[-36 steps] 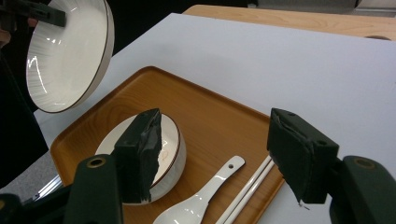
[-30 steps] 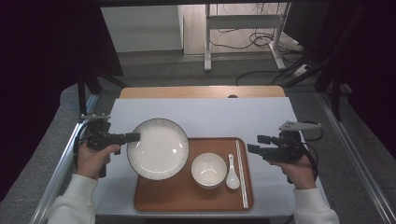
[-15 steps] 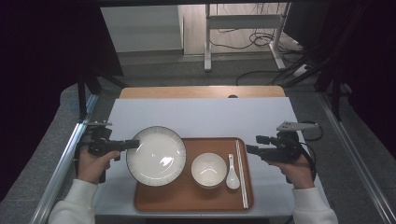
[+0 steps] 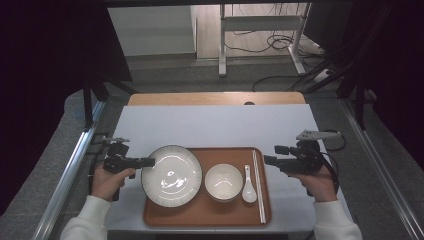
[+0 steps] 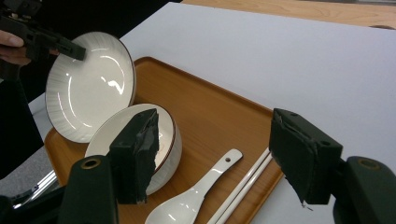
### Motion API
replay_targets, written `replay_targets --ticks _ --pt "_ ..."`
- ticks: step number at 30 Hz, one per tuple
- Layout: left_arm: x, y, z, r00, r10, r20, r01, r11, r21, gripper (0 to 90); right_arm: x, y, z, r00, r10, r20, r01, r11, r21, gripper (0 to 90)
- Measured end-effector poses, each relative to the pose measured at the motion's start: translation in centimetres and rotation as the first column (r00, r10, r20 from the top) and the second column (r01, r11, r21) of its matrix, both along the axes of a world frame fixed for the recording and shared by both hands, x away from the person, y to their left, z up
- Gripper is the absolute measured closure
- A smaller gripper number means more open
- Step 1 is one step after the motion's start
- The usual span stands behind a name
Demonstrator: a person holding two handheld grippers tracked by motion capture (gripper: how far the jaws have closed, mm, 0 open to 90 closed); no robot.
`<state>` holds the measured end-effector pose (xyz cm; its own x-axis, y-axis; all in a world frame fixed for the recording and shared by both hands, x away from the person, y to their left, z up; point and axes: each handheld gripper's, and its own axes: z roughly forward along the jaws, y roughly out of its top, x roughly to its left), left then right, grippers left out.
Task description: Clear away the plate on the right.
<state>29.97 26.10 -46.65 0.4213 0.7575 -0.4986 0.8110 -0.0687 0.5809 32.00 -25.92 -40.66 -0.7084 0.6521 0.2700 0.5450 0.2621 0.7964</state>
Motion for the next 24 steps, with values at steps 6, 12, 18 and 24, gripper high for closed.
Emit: replay_targets --ticks 6,12,18,24 --pt "0.2 -0.4 -1.0 0.9998 -0.008 -0.017 0.008 0.9998 0.018 81.3 0.0 0.2 -0.1 1.0 0.007 -0.004 -0.007 0.9999 -0.01 32.5" --pt "0.4 -0.6 -1.8 0.9992 -0.028 -0.03 0.029 0.9992 0.029 82.4 0.0 0.2 -0.1 0.9999 0.009 -0.005 -0.009 0.9999 -0.012 32.5" --pt "0.7 -0.6 -2.3 0.9994 -0.017 -0.03 0.019 0.9968 0.077 83.7 0.0 0.2 -0.2 0.9999 0.01 -0.006 -0.01 0.9998 -0.016 32.5" --pt "0.8 -1.1 -2.7 0.9992 -0.031 -0.025 0.033 0.9942 0.102 82.3 0.1 0.3 -0.3 0.9999 0.011 -0.01 -0.011 0.9997 -0.021 32.3"
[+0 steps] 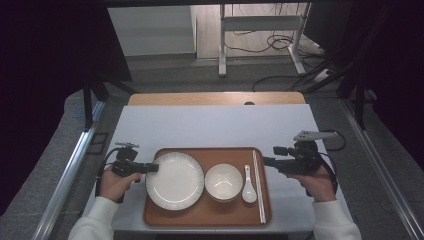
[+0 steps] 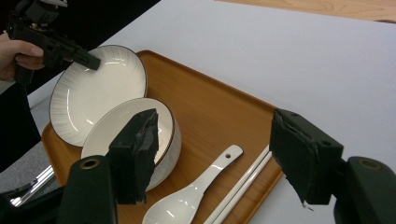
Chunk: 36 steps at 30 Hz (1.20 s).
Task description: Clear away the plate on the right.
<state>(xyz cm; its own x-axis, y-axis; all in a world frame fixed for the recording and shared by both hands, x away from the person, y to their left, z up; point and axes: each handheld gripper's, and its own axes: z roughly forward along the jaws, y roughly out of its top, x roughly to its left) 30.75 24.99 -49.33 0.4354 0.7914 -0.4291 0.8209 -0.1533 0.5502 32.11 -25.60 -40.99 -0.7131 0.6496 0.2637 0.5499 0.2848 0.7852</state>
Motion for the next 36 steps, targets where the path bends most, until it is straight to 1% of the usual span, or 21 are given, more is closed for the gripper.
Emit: replay_targets --ticks 5,9,10,15,18,20,22,24,27,29,30,32,34,36 --pt "0.2 -0.4 -0.5 1.0 -0.007 -0.006 0.007 0.9992 0.039 79.9 0.0 0.1 -0.1 1.0 0.001 0.0 -0.001 1.0 -0.005 31.9" --pt "0.2 -0.6 -0.7 0.9999 -0.011 0.003 0.011 0.9973 0.072 78.2 0.0 0.0 -0.1 1.0 0.002 -0.002 -0.002 1.0 -0.007 31.8" --pt "0.2 -0.7 -0.7 0.9999 -0.016 0.006 0.015 0.9958 0.09 77.5 0.0 0.0 -0.1 1.0 0.002 -0.002 -0.002 1.0 -0.008 31.8" --pt "0.2 -1.2 -1.1 0.9996 -0.025 0.013 0.023 0.9898 0.141 74.9 0.0 0.1 -0.2 1.0 0.001 -0.005 -0.002 1.0 -0.009 31.7" --pt "0.2 -1.6 -1.3 0.9997 -0.019 0.013 0.016 0.9859 0.167 73.4 0.1 0.1 -0.2 1.0 0.002 -0.004 -0.002 0.9999 -0.013 31.7" --pt "0.2 -1.7 -1.5 0.9997 -0.022 0.013 0.019 0.9841 0.177 72.3 0.1 0.1 -0.2 1.0 0.002 -0.005 -0.003 0.9999 -0.016 31.6" --pt "0.2 -1.6 -1.6 0.9997 -0.022 0.013 0.019 0.9847 0.173 71.1 0.1 0.1 -0.2 1.0 0.003 -0.006 -0.003 0.9998 -0.018 31.6" --pt "0.2 -1.6 -1.8 0.9997 -0.022 0.011 0.019 0.9834 0.18 68.9 0.1 0.0 -0.2 1.0 0.003 -0.008 -0.003 0.9998 -0.018 31.6" --pt "0.1 -1.6 -1.7 0.9994 -0.02 0.029 0.015 0.987 0.16 63.9 0.1 0.0 -0.3 0.9999 0.001 -0.011 -0.001 0.9998 -0.018 31.6" --pt "0.0 -1.6 -1.4 0.9985 -0.013 0.052 0.006 0.9901 0.141 56.5 0.2 0.0 -0.3 0.9999 0.003 -0.014 -0.003 0.9998 -0.019 31.5" --pt "0.0 -1.7 -1.1 0.9978 -0.01 0.066 0.0 0.9887 0.15 52.2 0.2 -0.1 -0.4 0.9999 0.003 -0.013 -0.004 0.9998 -0.019 31.5" --pt "-0.1 -1.8 -0.7 0.9953 0.001 0.097 -0.018 0.9833 0.181 45.2 0.2 -0.1 -0.5 0.9999 0.004 -0.016 -0.005 0.9998 -0.018 31.5" --pt "-0.3 -2.0 -0.3 0.9928 0.006 0.119 -0.028 0.9817 0.188 39.6 0.3 -0.2 -0.6 0.9998 0.004 -0.021 -0.004 0.9998 -0.019 31.4" --pt "-0.5 -2.2 0.1 0.9887 0.017 0.149 -0.048 0.9781 0.202 34.7 0.4 -0.4 -0.7 0.9997 0.003 -0.025 -0.003 0.9998 -0.021 31.3"
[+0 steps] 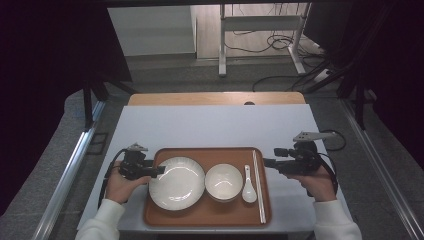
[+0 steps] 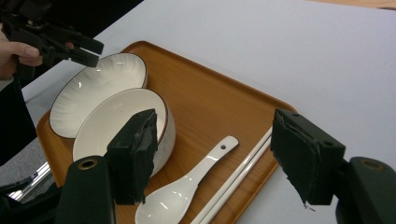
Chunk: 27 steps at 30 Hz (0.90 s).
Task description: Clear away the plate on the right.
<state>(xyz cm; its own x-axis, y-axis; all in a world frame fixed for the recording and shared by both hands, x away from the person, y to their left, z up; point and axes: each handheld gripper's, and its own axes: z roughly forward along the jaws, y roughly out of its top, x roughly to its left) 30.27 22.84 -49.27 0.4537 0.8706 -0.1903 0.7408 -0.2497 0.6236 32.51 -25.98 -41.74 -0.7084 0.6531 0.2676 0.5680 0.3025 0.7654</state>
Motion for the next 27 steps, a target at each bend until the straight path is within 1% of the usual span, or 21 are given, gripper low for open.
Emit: replay_targets --ticks 2,4,5,9,11,13,15,18,22,24,26,27 --pt "-0.2 -0.1 0.4 0.9998 0.005 0.021 -0.005 0.9999 0.01 30.8 0.1 -0.2 -0.1 1.0 -0.003 -0.005 0.003 1.0 -0.004 31.2" --pt "-0.4 -0.2 0.7 0.999 0.011 0.043 -0.011 0.9999 0.005 29.0 0.1 -0.4 -0.3 1.0 -0.001 -0.01 0.001 1.0 -0.004 31.2" --pt "-0.5 -0.3 1.0 0.9984 0.016 0.054 -0.016 0.9999 -0.005 28.2 0.2 -0.4 -0.3 0.9999 -0.002 -0.011 0.002 1.0 -0.006 31.2" --pt "-1.0 -0.3 1.7 0.9966 0.016 0.081 -0.016 0.9998 -0.008 26.9 0.2 -0.8 -0.5 0.9999 -0.008 -0.014 0.008 1.0 -0.006 31.1" --pt "-1.6 -0.3 2.1 0.9949 0.011 0.1 -0.013 0.9998 0.013 26.2 0.2 -1.0 -0.4 0.9999 -0.011 -0.011 0.011 0.9999 -0.006 31.1" --pt "-2.2 -0.1 2.5 0.9934 0.001 0.115 -0.002 1.0 0.007 25.9 0.1 -1.0 -0.3 0.9999 -0.011 -0.006 0.011 0.9999 -0.005 31.1" --pt "-2.9 -0.1 2.7 0.9916 0.002 0.129 -0.002 1.0 0.001 25.3 -0.1 -1.1 -0.2 0.9999 -0.012 -0.001 0.012 0.9999 -0.008 31.1" --pt "-4.1 0.0 3.0 0.9886 0.0 0.151 -0.002 0.9999 0.012 24.8 -0.4 -1.0 -0.2 0.9999 -0.017 0.0 0.017 0.9998 -0.014 31.0" --pt "-5.2 0.1 3.3 0.9858 0.002 0.168 -0.005 0.9998 0.018 24.4 -0.4 -0.7 -0.6 0.9999 -0.008 -0.007 0.008 0.9995 -0.03 30.5" --pt "-5.8 0.2 3.4 0.9839 0.011 0.178 -0.013 0.9999 0.012 24.3 -0.4 -0.7 -0.9 0.9998 -0.014 -0.015 0.014 0.999 -0.042 30.4" --pt "-6.5 0.3 3.4 0.981 0.011 0.194 -0.015 0.9997 0.019 24.1 -0.5 -0.6 -1.1 0.9997 -0.014 -0.018 0.013 0.9988 -0.047 30.3" --pt "-6.7 0.3 3.3 0.9804 0.009 0.197 -0.014 0.9996 0.025 23.9 -0.6 -0.7 -1.3 0.9998 -0.014 -0.011 0.013 0.9987 -0.049 30.3"
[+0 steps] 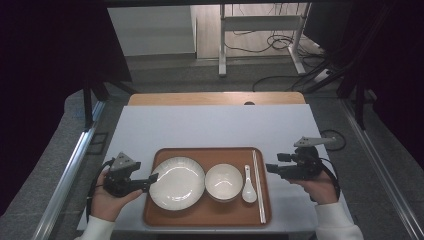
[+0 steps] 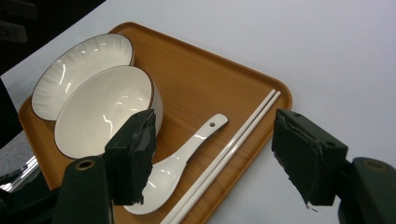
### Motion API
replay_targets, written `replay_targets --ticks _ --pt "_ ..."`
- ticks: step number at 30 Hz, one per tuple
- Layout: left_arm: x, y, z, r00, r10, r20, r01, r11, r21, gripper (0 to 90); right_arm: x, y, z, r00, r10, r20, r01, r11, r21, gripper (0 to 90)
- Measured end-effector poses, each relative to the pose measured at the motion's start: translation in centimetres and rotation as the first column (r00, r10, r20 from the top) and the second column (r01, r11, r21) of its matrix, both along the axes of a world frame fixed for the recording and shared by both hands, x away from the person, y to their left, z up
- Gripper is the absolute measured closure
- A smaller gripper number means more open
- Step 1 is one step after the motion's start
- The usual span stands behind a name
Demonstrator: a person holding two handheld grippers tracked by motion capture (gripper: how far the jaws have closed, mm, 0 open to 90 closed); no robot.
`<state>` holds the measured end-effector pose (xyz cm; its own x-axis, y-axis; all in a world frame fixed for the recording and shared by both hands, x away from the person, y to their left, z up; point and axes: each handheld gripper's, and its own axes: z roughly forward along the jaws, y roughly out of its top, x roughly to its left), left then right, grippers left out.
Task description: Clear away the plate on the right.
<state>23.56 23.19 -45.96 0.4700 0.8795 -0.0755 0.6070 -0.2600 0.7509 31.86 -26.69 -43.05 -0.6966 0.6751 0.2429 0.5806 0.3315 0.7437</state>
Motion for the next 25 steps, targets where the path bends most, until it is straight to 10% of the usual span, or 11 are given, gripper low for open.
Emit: replay_targets --ticks 13,25 --pt "-1.9 1.5 -1.0 0.999 0.03 0.033 -0.031 0.9995 0.007 20.9 -2.4 -4.4 -1.8 0.9923 -0.117 0.039 0.116 0.993 0.02 30.3" --pt "-2.0 1.7 -0.6 0.9972 0.046 0.059 -0.046 0.9989 0.007 18.1 -2.2 -4.2 -2.1 0.9946 -0.094 0.044 0.095 0.9954 -0.011 29.3"
